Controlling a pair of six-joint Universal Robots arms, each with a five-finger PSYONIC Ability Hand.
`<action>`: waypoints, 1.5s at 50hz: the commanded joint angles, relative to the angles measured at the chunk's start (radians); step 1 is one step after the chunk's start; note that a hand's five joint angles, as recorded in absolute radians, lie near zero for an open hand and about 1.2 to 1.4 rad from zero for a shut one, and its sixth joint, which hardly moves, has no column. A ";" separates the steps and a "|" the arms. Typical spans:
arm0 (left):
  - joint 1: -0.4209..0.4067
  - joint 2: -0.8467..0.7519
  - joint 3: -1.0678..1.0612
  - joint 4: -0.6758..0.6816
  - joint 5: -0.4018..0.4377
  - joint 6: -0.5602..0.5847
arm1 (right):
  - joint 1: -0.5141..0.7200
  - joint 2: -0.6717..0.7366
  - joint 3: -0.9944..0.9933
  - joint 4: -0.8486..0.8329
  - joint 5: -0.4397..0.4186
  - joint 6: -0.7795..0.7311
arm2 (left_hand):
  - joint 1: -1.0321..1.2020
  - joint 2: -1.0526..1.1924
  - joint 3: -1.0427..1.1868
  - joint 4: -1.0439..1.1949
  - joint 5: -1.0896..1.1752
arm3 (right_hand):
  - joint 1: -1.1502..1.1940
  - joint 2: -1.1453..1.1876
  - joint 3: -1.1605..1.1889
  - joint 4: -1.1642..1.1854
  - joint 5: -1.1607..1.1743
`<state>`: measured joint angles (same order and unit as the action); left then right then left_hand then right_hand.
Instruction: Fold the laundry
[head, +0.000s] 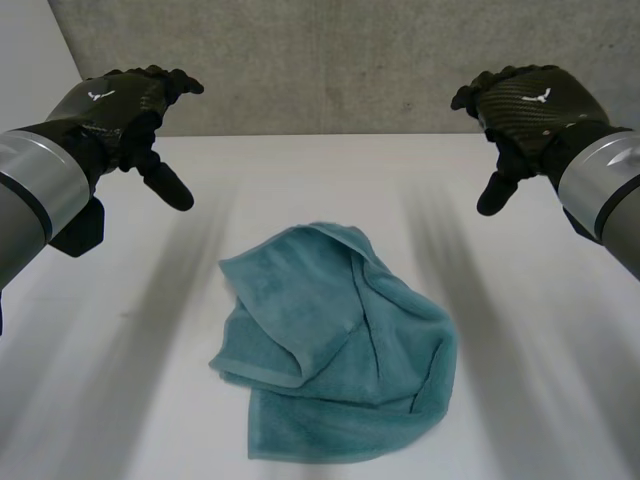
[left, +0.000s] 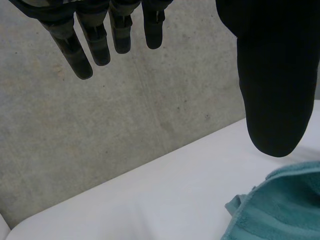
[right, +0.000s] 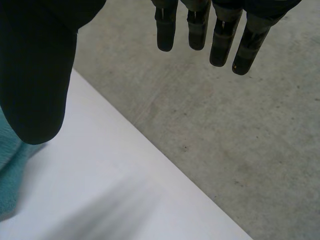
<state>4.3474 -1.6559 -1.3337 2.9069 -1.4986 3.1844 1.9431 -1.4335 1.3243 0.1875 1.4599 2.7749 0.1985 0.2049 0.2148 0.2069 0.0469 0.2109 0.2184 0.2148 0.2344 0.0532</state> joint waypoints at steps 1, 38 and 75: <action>-0.003 -0.016 -0.012 0.000 0.000 0.000 | 0.017 0.002 0.016 0.000 0.002 -0.049 | 0.015 0.009 -0.001 0.007 -0.008 | -0.036 -0.044 -0.040 -0.060 -0.053; -0.094 -0.824 0.419 0.169 0.287 0.144 | -0.029 0.355 0.193 -0.014 -0.167 0.534 | 0.472 0.465 0.455 0.463 0.449 | 0.020 0.012 0.016 -0.004 0.003; -0.078 -0.326 -0.019 0.746 0.103 0.166 | 0.114 0.188 0.056 -0.392 0.042 -0.028 | 1.198 1.191 1.181 1.189 1.175 | 1.185 1.178 1.181 1.162 1.169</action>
<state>4.2634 -1.9939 -1.1294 3.7279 -1.4133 3.3391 2.0214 -1.2970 1.2647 -0.3587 1.4995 2.7668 1.1339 1.1974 1.1905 1.1917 0.9704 0.9523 1.1754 1.1770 1.1885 0.9630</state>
